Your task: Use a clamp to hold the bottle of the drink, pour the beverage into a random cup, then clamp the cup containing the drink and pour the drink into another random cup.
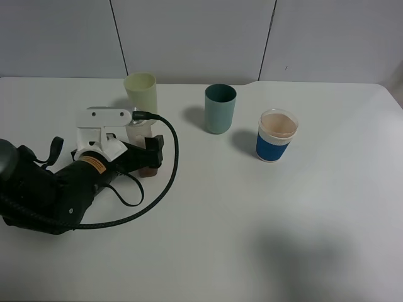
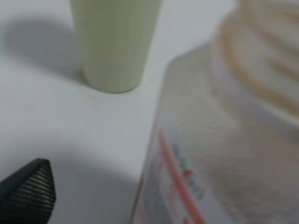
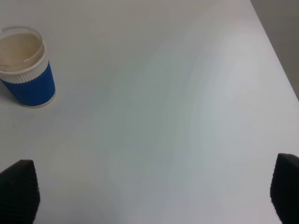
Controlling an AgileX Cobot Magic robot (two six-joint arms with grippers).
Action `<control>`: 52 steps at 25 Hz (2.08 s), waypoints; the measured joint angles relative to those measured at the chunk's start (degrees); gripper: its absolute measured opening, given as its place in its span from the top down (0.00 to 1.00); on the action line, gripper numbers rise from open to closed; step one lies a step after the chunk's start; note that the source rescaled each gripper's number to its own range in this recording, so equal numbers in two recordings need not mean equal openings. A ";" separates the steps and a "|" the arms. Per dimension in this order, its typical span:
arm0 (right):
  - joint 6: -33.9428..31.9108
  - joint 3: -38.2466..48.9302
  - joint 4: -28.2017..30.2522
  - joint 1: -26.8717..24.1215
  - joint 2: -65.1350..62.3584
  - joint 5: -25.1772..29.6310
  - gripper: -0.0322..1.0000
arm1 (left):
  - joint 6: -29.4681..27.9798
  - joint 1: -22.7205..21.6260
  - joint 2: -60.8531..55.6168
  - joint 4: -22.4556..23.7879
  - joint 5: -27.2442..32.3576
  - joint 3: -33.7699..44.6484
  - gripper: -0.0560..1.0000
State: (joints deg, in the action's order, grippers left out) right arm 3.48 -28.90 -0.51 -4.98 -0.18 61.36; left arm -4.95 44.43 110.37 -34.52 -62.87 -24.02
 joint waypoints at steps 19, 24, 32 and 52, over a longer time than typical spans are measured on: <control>0.00 0.00 0.00 0.00 0.00 0.00 0.00 | 2.26 -0.44 4.05 2.48 -3.26 0.00 0.93; 0.00 0.00 0.00 0.00 0.00 0.00 0.00 | 4.95 -0.44 4.05 2.72 -3.17 0.00 0.93; 0.00 0.00 0.00 0.00 0.00 0.00 0.00 | 6.58 -0.44 3.83 -1.58 -2.47 0.00 0.93; 0.00 0.00 0.00 0.00 0.00 0.00 0.00 | 65.30 3.30 -2.58 -39.92 4.84 -11.58 0.93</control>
State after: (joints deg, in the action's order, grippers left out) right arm 3.48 -28.90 -0.51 -4.98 -0.18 61.36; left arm 60.35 47.73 107.79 -74.45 -58.04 -35.60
